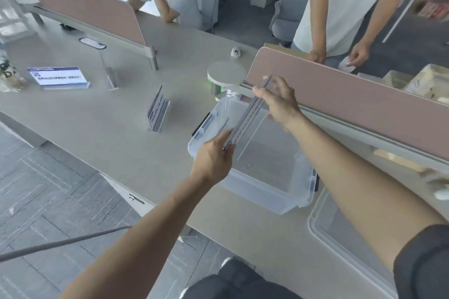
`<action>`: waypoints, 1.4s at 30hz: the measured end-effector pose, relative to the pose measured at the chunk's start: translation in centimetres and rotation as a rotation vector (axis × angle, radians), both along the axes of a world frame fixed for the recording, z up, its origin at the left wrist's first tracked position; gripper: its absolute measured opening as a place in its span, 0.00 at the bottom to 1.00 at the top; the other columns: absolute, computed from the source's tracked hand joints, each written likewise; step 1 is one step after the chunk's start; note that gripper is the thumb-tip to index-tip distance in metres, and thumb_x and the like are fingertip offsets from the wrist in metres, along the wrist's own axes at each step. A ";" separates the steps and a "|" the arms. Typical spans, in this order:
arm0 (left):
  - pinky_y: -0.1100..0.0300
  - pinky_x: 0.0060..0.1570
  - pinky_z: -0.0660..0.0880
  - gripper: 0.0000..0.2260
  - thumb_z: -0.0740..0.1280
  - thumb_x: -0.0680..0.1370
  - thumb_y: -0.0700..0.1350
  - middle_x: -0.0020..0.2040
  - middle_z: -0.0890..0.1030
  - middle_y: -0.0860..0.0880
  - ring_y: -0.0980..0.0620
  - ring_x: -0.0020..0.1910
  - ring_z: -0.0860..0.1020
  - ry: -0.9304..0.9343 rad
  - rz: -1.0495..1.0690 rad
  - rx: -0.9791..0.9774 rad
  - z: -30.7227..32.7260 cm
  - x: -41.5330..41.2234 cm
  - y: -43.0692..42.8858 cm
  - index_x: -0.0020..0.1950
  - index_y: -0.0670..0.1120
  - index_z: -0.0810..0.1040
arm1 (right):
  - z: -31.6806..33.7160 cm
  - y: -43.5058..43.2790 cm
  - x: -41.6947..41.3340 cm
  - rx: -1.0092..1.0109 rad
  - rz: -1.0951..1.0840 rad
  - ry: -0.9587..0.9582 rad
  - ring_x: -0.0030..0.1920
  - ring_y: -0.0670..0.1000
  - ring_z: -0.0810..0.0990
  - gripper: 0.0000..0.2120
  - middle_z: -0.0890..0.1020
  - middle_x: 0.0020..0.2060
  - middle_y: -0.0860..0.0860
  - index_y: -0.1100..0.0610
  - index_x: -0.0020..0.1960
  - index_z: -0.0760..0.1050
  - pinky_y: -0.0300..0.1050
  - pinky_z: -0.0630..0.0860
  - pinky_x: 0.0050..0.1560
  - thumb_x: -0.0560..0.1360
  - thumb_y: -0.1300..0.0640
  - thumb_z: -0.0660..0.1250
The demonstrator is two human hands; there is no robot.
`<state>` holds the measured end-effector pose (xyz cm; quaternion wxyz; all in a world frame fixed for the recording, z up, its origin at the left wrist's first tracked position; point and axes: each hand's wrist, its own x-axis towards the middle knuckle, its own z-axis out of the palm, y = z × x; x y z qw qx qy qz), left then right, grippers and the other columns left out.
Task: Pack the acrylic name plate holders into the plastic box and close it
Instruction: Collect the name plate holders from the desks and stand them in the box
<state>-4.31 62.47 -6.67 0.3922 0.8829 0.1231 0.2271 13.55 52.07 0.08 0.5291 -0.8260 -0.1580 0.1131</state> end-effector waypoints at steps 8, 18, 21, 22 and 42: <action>0.56 0.69 0.64 0.30 0.72 0.68 0.62 0.67 0.72 0.53 0.56 0.69 0.69 0.419 -0.334 -0.693 0.7 6.6 3.7 0.69 0.58 0.71 | -2.7 -0.7 6.4 0.218 0.073 0.149 0.42 0.47 0.77 0.17 0.73 0.52 0.46 0.40 0.52 0.78 0.50 0.77 0.39 0.63 0.43 0.72; 0.60 0.51 0.77 0.47 0.76 0.56 0.61 0.59 0.76 0.47 0.50 0.59 0.78 0.543 -0.388 -0.722 -3.5 12.3 5.2 0.72 0.57 0.63 | -7.5 -0.3 11.2 0.275 0.193 0.323 0.53 0.48 0.78 0.23 0.71 0.58 0.49 0.40 0.58 0.77 0.51 0.78 0.48 0.63 0.46 0.72; 0.65 0.48 0.75 0.41 0.76 0.56 0.59 0.58 0.75 0.52 0.48 0.62 0.75 0.602 -0.454 -0.761 -4.3 12.9 7.2 0.68 0.60 0.65 | -9.0 -0.1 11.0 0.263 0.154 0.310 0.65 0.54 0.73 0.22 0.69 0.64 0.54 0.40 0.58 0.77 0.51 0.80 0.48 0.64 0.47 0.73; 0.67 0.47 0.75 0.40 0.76 0.57 0.58 0.59 0.74 0.52 0.49 0.62 0.75 0.630 -0.472 -0.753 -4.6 13.1 7.6 0.67 0.61 0.65 | -9.5 0.0 10.9 0.252 0.143 0.303 0.66 0.54 0.72 0.22 0.68 0.65 0.55 0.40 0.58 0.77 0.52 0.80 0.48 0.64 0.47 0.73; 0.56 0.52 0.70 0.28 0.67 0.74 0.46 0.78 0.51 0.45 0.41 0.73 0.63 0.478 -0.277 0.104 -10.4 13.8 13.8 0.73 0.48 0.62 | -20.7 3.1 9.3 -0.115 0.093 0.569 0.68 0.51 0.68 0.21 0.68 0.66 0.49 0.34 0.58 0.74 0.54 0.78 0.52 0.66 0.45 0.71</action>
